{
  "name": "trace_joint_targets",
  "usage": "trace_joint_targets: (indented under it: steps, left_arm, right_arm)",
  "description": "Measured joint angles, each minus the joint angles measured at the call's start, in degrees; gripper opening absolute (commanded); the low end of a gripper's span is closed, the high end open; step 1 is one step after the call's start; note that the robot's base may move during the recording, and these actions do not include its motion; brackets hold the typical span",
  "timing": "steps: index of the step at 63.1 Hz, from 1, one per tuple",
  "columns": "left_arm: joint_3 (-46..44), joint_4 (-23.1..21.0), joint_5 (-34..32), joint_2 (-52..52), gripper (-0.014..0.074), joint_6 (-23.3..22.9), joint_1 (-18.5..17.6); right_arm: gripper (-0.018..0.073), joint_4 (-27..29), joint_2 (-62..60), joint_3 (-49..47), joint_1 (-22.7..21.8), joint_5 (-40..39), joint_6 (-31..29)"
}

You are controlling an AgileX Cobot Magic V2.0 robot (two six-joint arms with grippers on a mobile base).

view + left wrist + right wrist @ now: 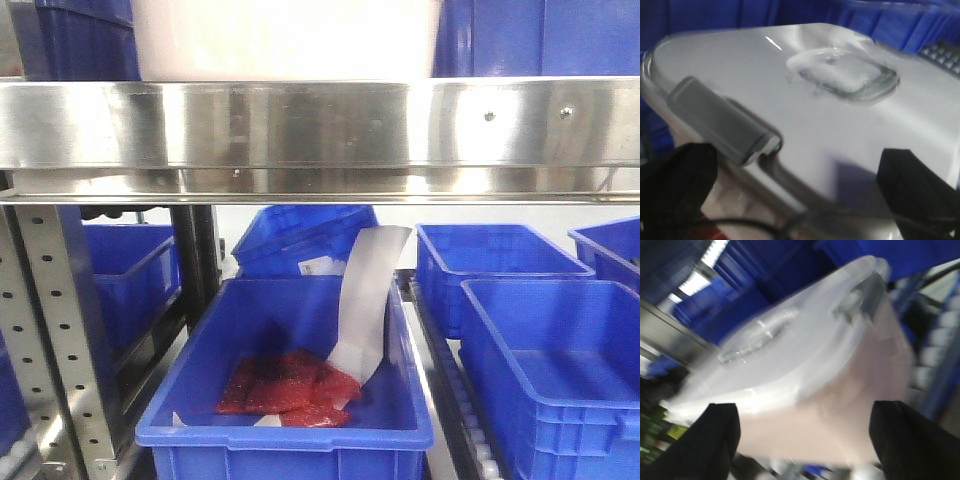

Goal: Grab white bin and place on right shelf
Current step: 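Lower the pink bin onto the shelf and open both grippers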

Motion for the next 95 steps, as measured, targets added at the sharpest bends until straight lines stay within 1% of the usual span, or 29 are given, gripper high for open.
trace_joint_targets:
  steps: [6,7,9,12,14,15,17,18,21,22,26,28,31,33,36,39,45,48,53,55,58,62,68,78,86,95]
  left_arm:
    - [-1.09,3.08,2.16,-0.71,0.0507,0.43,0.00]
    - [-1.30,3.59,2.76,-1.05,0.0490,0.46,0.00]
    - [-1.44,4.30,3.85,-1.58,0.0456,0.56,0.00]
    - [-1.67,5.00,5.29,-2.29,0.0396,0.56,0.00]
    - [-1.67,5.27,6.34,-2.85,0.0353,0.67,0.00]
    - [-1.67,5.54,7.22,-3.28,0.0318,0.67,0.00]
    - [-1.70,5.69,8.61,-4.04,0.0267,0.67,0.00]
    - [-1.70,5.85,9.13,-4.31,0.0225,0.67,0.00]
    - [-1.70,6.06,11.13,-5.48,0.0132,0.67,0.00]
    - [-1.70,6.06,11.59,-5.78,0.0083,0.67,0.00]
    - [-1.70,6.34,13.66,-7.05,-0.0079,0.67,0.00]
    - [-1.70,6.78,14.91,-7.84,-0.0143,0.67,0.00]
    - [-1.80,7.62,16.02,-8.86,-0.0108,0.67,0.00]
    - [-1.80,8.19,16.76,-9.34,-0.0113,0.53,0.00]
    - [-1.92,10.02,17.35,-10.26,-0.0119,-1.06,0.00]
    - [-1.92,13.01,17.45,-11.19,-0.0118,-3.94,0.00]
    - [-1.74,20.96,17.68,-12.81,-0.0118,-10.75,-0.05]
    - [-0.77,25.22,17.68,-13.60,-0.0119,-13.71,-0.33]
    - [1.53,31.17,17.68,-15.13,-0.0118,-18.84,-0.99]
    - [2.55,32.90,17.56,-15.63,-0.0118,-20.18,-1.25]
    - [5.04,36.00,16.35,-16.82,-0.0118,-22.35,-1.98]
    - [8.57,39.06,13.90,-18.32,-0.0118,-23.82,-2.66]
    - [15.48,40.59,9.72,-20.84,-0.0118,-24.76,-2.91]
    - [27.64,40.27,2.64,-26.17,-0.0118,-25.00,-2.91]
    - [37.34,38.35,-3.89,-32.41,-0.0118,-25.10,-2.91]
    - [47.86,36.83,-13.31,-42.39,-0.0118,-25.10,-2.91]
  right_arm:
    - [0.0519,-5.45,-2.51,0.00,-0.38,0.00,0.00]
    - [0.0496,-7.01,-3.39,0.00,-0.38,0.00,0.00]
    - [0.0461,-8.45,-4.31,0.00,-0.38,0.00,0.00]
    - [0.0382,-10.40,-6.01,0.00,-0.38,0.24,0.00]
    - [0.0312,-11.71,-7.24,0.00,-0.38,0.60,0.00]
    - [0.0265,-12.41,-7.73,0.00,-0.38,0.72,0.00]
    - [0.0200,-13.47,-9.01,0.00,-0.38,1.02,-0.12]
    - [0.0150,-13.80,-9.52,0.00,-0.38,1.19,-0.12]
    - [0.0054,-14.64,-11.27,0.00,-0.38,1.92,0.01]
    - [0.0045,-14.76,-11.76,0.00,-0.38,2.10,0.12]
    - [0.0071,-15.18,-14.22,0.00,-0.38,2.79,0.95]
    - [0.0069,-15.55,-15.41,0.00,-0.38,2.96,1.60]
    - [0.0069,-16.46,-17.26,0.00,-0.38,3.40,2.35]
    - [0.0069,-17.53,-18.43,0.00,-0.38,3.70,2.74]
    - [0.0069,-19.82,-20.10,0.00,-0.13,3.82,3.55]
    - [0.0069,-23.33,-22.21,0.52,0.24,3.69,4.94]
    - [0.0069,-31.46,-27.11,4.55,1.58,1.32,8.68]
    - [0.0069,-36.36,-30.09,8.15,2.38,-1.06,10.77]
    - [0.0069,-43.40,-34.95,15.09,3.59,-5.68,14.61]
    - [0.0069,-45.84,-37.10,18.34,3.91,-7.99,16.00]
    - [0.0069,-48.46,-40.25,23.16,4.35,-11.43,17.41]
    - [0.0069,-50.21,-44.98,30.35,4.37,-16.87,18.21]
    - [0.0069,-50.80,-52.05,40.27,4.37,-24.83,18.76]
    - [0.0069,-50.80,-64.52,54.79,4.37,-35.87,18.94]
    - [0.0069,-50.40,-74.74,62.31,4.37,-40.58,18.94]
    - [0.0069,-49.58,-82.81,66.76,4.37,-42.27,18.94]
